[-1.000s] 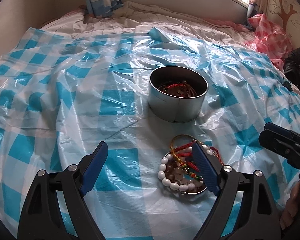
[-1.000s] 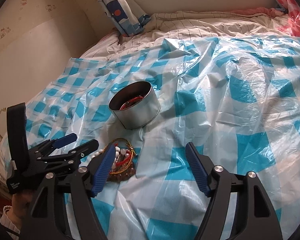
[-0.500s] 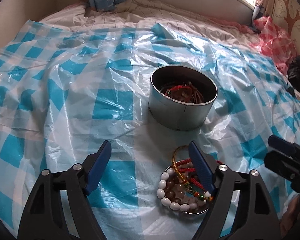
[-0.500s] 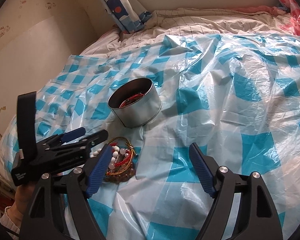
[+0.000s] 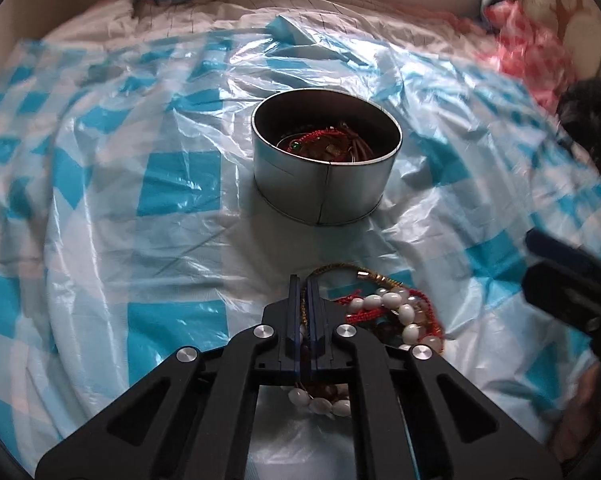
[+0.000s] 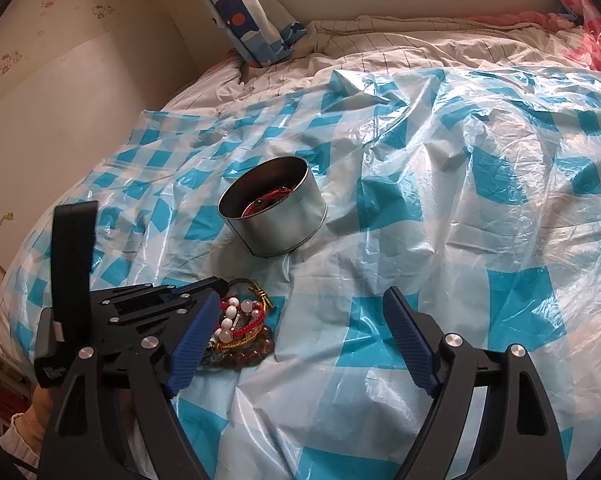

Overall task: Organize jewelry
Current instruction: 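Lower the left gripper into the dish and grasp the gold beaded bangle, then lift the gold beaded bangle out of the dish with the left gripper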

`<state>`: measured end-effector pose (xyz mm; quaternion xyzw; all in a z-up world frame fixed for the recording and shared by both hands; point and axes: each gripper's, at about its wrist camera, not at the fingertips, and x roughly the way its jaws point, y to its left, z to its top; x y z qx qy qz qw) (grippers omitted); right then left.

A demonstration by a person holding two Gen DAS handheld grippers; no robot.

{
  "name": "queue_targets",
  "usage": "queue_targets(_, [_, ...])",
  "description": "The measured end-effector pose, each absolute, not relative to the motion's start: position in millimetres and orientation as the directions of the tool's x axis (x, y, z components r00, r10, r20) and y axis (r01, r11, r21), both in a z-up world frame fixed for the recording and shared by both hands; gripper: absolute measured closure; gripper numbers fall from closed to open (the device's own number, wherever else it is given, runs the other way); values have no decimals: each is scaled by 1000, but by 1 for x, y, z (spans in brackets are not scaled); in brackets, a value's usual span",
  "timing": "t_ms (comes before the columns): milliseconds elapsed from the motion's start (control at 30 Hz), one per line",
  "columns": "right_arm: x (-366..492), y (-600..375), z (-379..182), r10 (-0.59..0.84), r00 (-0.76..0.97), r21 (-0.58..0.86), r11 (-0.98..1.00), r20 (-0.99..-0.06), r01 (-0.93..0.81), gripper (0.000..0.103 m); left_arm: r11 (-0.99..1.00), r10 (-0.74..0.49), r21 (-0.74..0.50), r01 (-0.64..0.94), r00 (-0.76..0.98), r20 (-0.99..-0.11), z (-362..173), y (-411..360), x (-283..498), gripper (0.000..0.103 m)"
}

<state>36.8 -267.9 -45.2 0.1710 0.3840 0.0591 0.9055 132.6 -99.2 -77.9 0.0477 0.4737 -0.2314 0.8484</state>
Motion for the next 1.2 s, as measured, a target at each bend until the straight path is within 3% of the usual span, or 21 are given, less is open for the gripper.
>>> queue_targets(467, [39, -254, -52, 284, 660, 344, 938, -696, -42, 23, 891, -452, -354, 283, 485, -749, -61, -38, 144, 101])
queue_targets(667, [41, -239, -55, 279, 638, 299, 951, -717, -80, 23, 648, -759, -652, 394, 403, -512, -43, -28, 139, 101])
queue_targets(867, [42, -231, -57, 311, 617, 303, 945, -723, -121, 23, 398, -912, -790, 466, 296, -285, -33, -27, 133, 103])
queue_targets(933, [43, -225, -58, 318, 605, 293, 945, -730, -143, 23, 408, -907, -788, 460, 305, -291, -34, -27, 134, 103])
queue_targets(1000, [44, -222, -60, 318, 596, 286, 946, -737, -150, 23, 484, -870, -756, 440, 331, -365, -37, -31, 135, 103])
queue_targets(1133, [45, -226, -62, 316, 593, 298, 946, -741, -132, 23, 800, -600, -498, 335, 433, -672, -55, -50, 142, 103])
queue_targets(1200, [45, -228, -62, 316, 594, 303, 945, -740, -124, 23, 868, -491, -372, 329, 454, -744, -61, -62, 143, 98])
